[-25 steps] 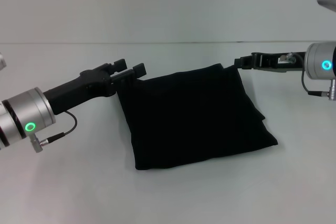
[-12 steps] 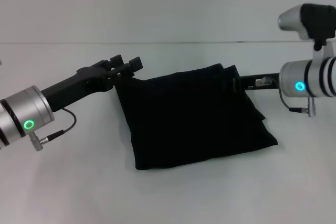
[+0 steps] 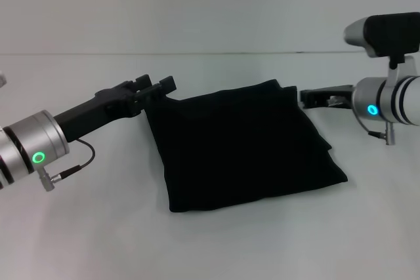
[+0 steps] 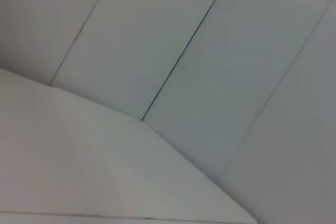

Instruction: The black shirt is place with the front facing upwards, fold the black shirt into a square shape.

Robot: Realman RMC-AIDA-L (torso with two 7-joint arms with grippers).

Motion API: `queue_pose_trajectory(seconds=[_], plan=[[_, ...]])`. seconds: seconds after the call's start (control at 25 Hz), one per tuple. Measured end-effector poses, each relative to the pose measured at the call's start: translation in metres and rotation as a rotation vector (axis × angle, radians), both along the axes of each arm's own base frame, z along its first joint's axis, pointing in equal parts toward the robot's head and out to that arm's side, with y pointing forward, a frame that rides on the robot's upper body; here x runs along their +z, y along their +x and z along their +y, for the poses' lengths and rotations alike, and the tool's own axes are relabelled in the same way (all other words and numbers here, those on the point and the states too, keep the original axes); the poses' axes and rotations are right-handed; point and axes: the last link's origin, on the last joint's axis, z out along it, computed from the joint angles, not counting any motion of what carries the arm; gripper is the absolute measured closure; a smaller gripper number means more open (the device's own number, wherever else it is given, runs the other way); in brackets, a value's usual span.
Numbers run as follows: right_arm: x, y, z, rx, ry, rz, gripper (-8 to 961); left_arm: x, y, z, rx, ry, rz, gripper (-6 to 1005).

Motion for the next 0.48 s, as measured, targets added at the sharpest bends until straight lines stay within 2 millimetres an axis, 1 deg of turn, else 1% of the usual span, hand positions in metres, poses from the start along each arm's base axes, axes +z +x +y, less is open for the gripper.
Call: queue_pose_trajectory(seconds=[0.16,0.28,0.48], plan=[[0.015,0.006,0.006,-0.026,0.073,0.020,912,-0.002,-0.002,0.006,0.046,-0.011,0.008,194],[0.029,0.008,0.006,-0.030,0.091,0.088,903,-0.004,-0.005,0.013,0.113,-0.036,0.024,194],[0.058,0.006,-0.003,0.013,0.056,0.238,888,-0.012,-0.006,0.023,0.181,-0.098,0.073,193]])
